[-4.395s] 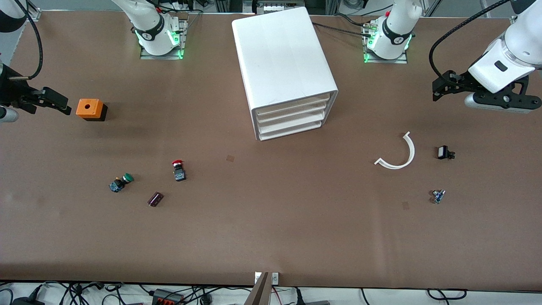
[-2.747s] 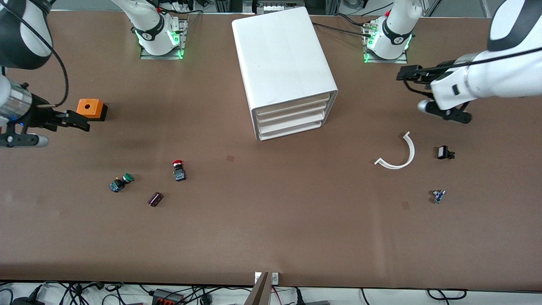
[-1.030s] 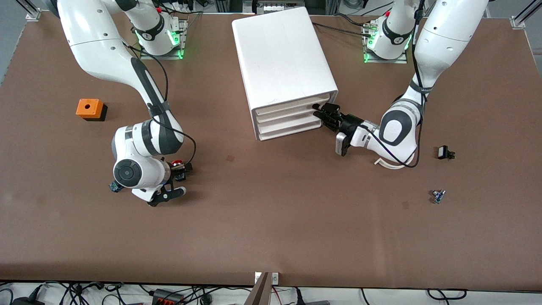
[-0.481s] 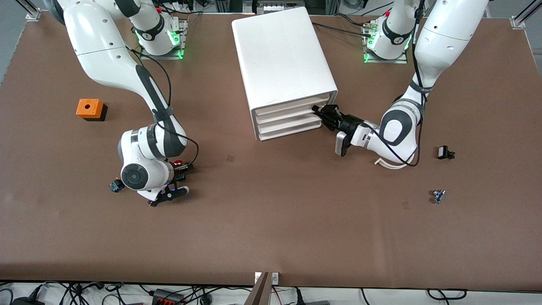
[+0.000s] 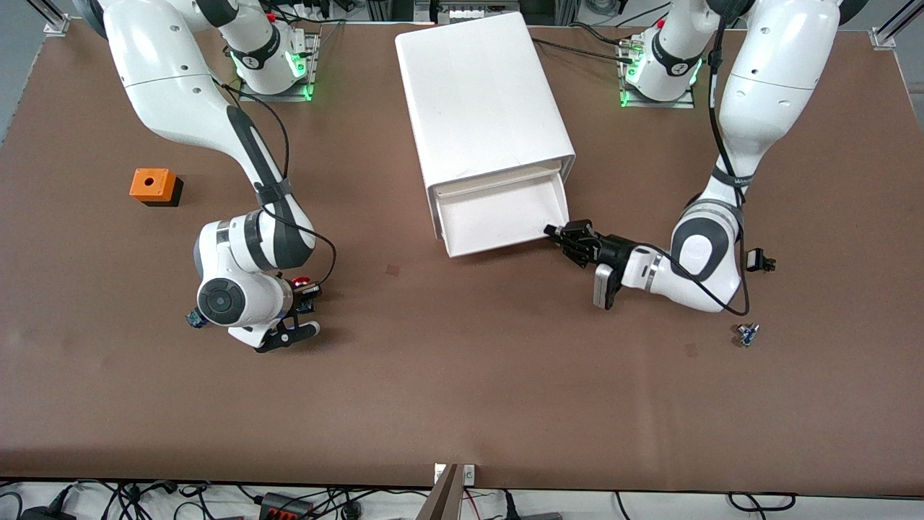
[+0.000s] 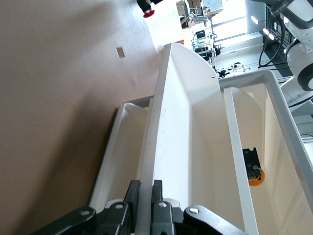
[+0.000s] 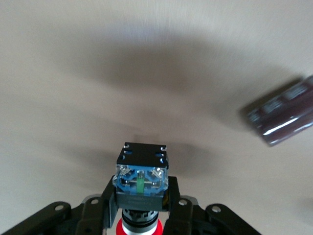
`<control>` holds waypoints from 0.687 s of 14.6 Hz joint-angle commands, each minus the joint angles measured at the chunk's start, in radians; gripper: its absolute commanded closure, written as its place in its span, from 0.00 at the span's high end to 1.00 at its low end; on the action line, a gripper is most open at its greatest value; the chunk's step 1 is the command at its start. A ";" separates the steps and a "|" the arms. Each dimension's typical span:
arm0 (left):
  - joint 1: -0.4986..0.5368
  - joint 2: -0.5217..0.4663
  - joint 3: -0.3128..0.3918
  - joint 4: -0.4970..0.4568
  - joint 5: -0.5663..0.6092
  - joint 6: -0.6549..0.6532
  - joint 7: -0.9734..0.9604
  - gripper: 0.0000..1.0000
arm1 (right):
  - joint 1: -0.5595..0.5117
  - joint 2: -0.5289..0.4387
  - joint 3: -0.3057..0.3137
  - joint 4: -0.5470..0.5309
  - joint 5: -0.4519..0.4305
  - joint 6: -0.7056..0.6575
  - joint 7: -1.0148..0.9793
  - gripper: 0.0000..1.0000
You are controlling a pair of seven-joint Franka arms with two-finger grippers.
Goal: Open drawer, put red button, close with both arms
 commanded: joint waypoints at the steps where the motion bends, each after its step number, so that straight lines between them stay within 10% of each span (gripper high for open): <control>1: -0.012 0.066 0.026 0.096 0.018 0.015 -0.019 0.10 | 0.002 -0.054 -0.002 0.049 0.022 -0.033 -0.022 0.00; 2: -0.012 0.066 0.027 0.100 0.018 0.015 -0.017 0.37 | 0.002 -0.069 0.015 0.089 0.022 -0.041 -0.022 0.00; 3: -0.010 0.060 0.027 0.100 0.023 0.013 -0.007 0.99 | 0.001 -0.075 0.042 0.127 0.022 -0.056 -0.021 0.00; 10: 0.026 -0.014 0.027 0.210 0.158 -0.103 -0.323 1.00 | 0.164 -0.077 0.093 0.354 0.015 -0.222 0.056 0.00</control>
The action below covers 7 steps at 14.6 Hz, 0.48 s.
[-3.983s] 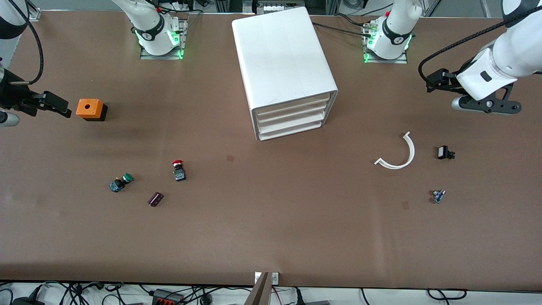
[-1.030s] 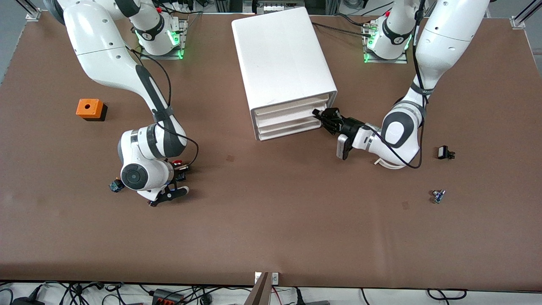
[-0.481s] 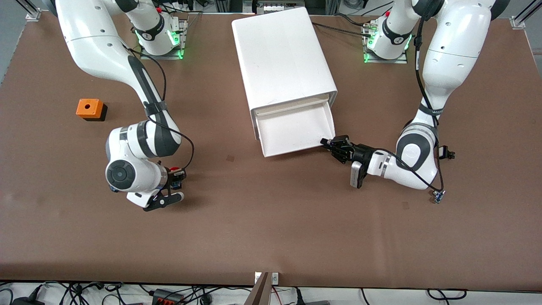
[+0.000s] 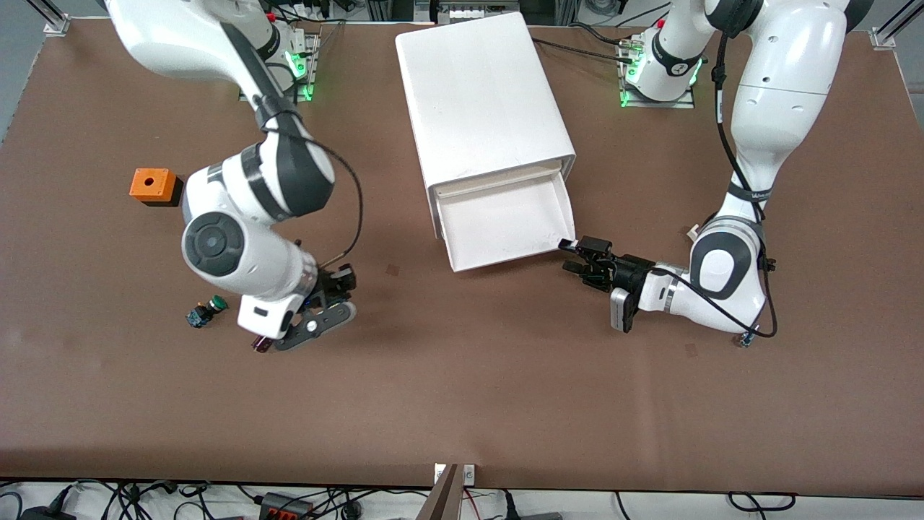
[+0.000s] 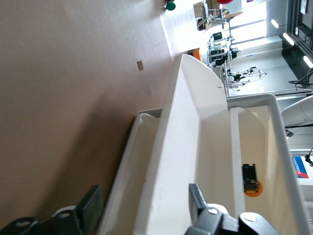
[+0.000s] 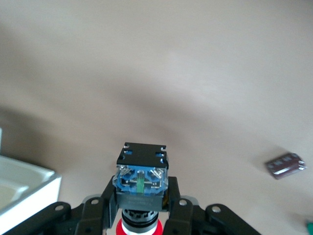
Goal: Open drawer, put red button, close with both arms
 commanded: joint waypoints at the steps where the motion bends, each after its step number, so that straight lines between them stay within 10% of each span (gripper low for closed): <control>1: 0.013 -0.040 0.006 0.089 0.124 -0.055 -0.179 1.00 | 0.091 0.020 -0.002 0.089 0.006 -0.033 0.045 0.00; 7: 0.034 -0.070 0.055 0.226 0.490 -0.042 -0.285 1.00 | 0.233 0.036 -0.004 0.132 0.001 0.141 0.122 0.00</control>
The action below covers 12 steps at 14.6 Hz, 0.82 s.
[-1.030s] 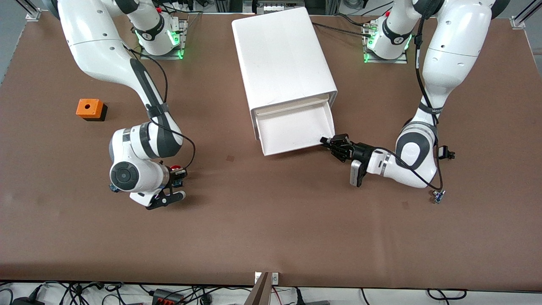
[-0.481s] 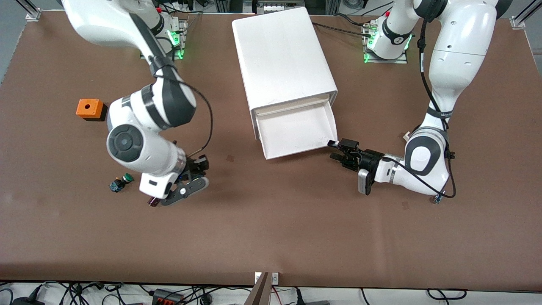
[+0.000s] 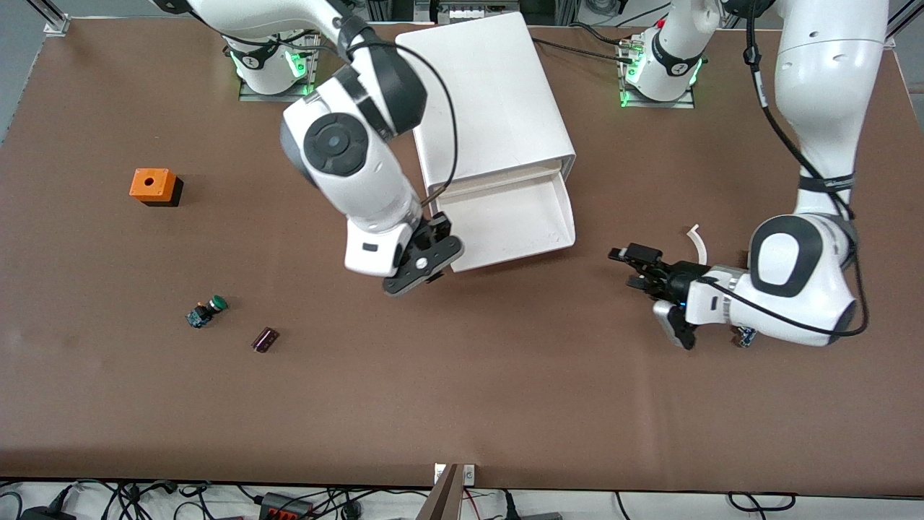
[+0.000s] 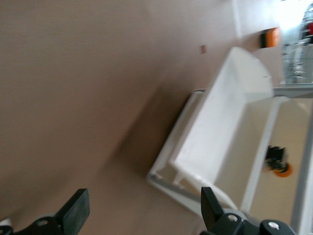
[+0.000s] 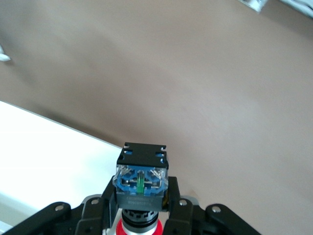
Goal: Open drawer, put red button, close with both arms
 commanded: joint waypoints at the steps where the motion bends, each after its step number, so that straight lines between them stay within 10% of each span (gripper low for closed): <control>1: -0.011 -0.003 0.012 0.070 0.198 -0.018 -0.113 1.00 | 0.043 0.047 -0.006 0.040 0.003 0.094 0.052 0.00; 8: -0.030 0.049 0.017 0.070 0.733 0.079 -0.265 1.00 | 0.156 0.113 -0.004 0.031 0.003 0.128 0.223 0.00; 12: -0.036 0.056 0.017 0.064 0.680 0.096 -0.298 1.00 | 0.178 0.133 0.000 0.031 0.010 0.105 0.224 0.00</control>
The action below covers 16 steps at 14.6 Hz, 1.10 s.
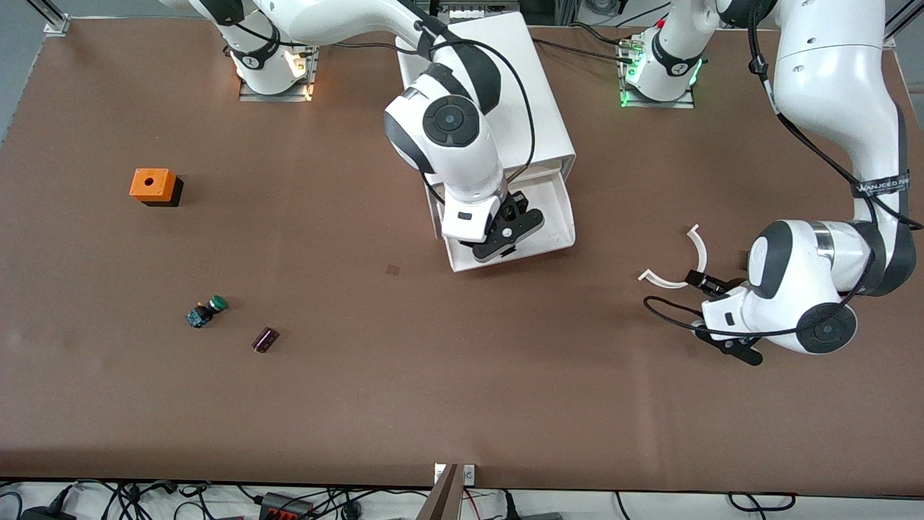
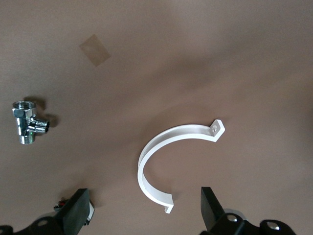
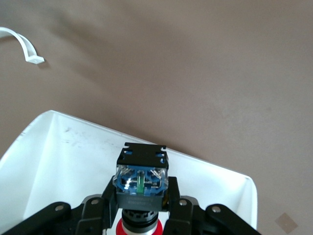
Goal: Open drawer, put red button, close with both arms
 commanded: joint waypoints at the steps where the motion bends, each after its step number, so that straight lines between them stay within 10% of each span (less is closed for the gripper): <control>1: -0.012 0.001 0.010 0.010 -0.012 0.005 -0.043 1.00 | 0.027 0.021 0.000 0.030 0.007 -0.030 0.019 0.00; 14: -0.022 0.000 0.007 -0.002 -0.035 -0.007 -0.032 1.00 | 0.055 0.064 0.001 0.030 0.012 -0.050 0.065 0.00; 15: -0.022 0.001 0.007 -0.002 -0.033 -0.007 -0.037 1.00 | 0.055 0.064 0.001 0.032 0.012 -0.052 0.065 0.06; 16: -0.024 0.001 0.007 -0.002 -0.033 -0.007 -0.040 1.00 | 0.055 0.063 0.001 0.033 0.012 -0.050 0.074 0.41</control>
